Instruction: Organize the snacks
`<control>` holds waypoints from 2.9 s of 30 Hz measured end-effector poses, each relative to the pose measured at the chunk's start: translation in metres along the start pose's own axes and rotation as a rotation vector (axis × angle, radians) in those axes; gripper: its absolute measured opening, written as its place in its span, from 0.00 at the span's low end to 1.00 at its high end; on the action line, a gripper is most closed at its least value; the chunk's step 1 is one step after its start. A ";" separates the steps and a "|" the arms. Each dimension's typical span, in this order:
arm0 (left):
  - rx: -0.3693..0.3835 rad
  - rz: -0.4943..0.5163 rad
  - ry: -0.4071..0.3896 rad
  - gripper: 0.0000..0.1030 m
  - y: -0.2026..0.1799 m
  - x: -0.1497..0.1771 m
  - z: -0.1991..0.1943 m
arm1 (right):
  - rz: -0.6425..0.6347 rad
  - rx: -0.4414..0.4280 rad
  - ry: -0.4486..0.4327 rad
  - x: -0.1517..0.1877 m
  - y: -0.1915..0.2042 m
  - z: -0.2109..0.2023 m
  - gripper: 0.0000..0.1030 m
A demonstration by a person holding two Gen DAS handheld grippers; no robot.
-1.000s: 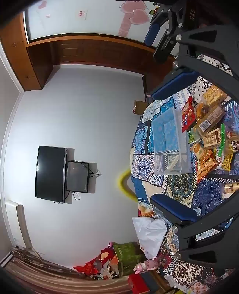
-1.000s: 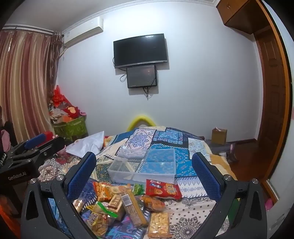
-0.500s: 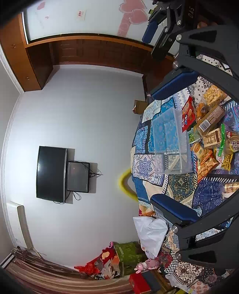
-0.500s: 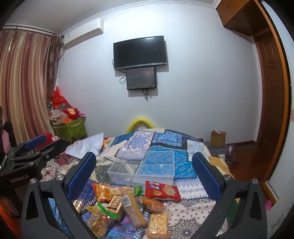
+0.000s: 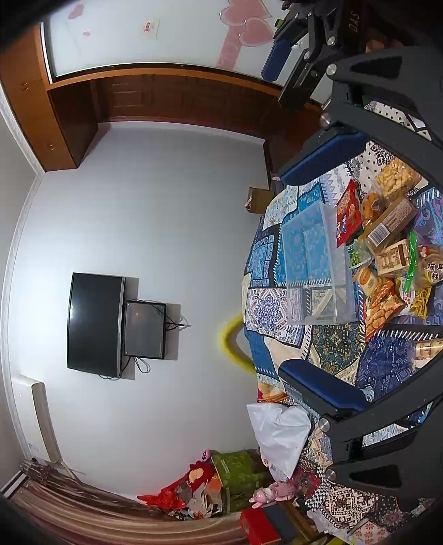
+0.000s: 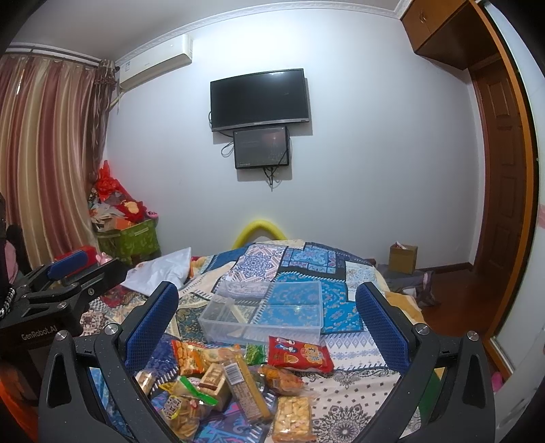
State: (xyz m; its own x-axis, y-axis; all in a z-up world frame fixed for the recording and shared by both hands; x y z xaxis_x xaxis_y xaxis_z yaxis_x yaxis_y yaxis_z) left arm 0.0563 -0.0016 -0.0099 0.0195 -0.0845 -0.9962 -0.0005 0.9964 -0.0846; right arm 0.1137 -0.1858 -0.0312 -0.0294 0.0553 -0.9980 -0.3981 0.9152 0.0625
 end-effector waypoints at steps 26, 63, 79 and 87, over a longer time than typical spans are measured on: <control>-0.002 -0.002 0.002 1.00 -0.001 -0.001 0.003 | 0.013 -0.002 -0.005 -0.003 -0.003 0.001 1.00; -0.068 -0.053 0.242 0.84 0.059 0.077 0.027 | 0.039 0.042 0.192 0.062 -0.029 0.016 1.00; -0.202 -0.128 0.607 0.61 0.122 0.197 0.024 | 0.153 0.061 0.520 0.153 -0.065 0.026 0.82; -0.187 -0.150 0.723 0.47 0.120 0.239 0.021 | 0.181 0.028 0.602 0.180 -0.059 0.040 0.73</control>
State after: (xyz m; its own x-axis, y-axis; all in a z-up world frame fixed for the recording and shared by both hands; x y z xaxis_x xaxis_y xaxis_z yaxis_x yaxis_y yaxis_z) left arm 0.0820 0.0983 -0.2575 -0.6273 -0.2638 -0.7328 -0.2204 0.9625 -0.1578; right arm 0.1683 -0.2143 -0.2148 -0.6087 -0.0170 -0.7932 -0.3148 0.9229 0.2218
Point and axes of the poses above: each gripper's, at about its wrist camera, not at the fingertips, and z roughly the way its jaws point, y to its left, x to its underside, the point moved 6 cm from there along z, roughly the way its jaws point, and after that the axes turned 14 degrees about -y, right-handed, at the moved point
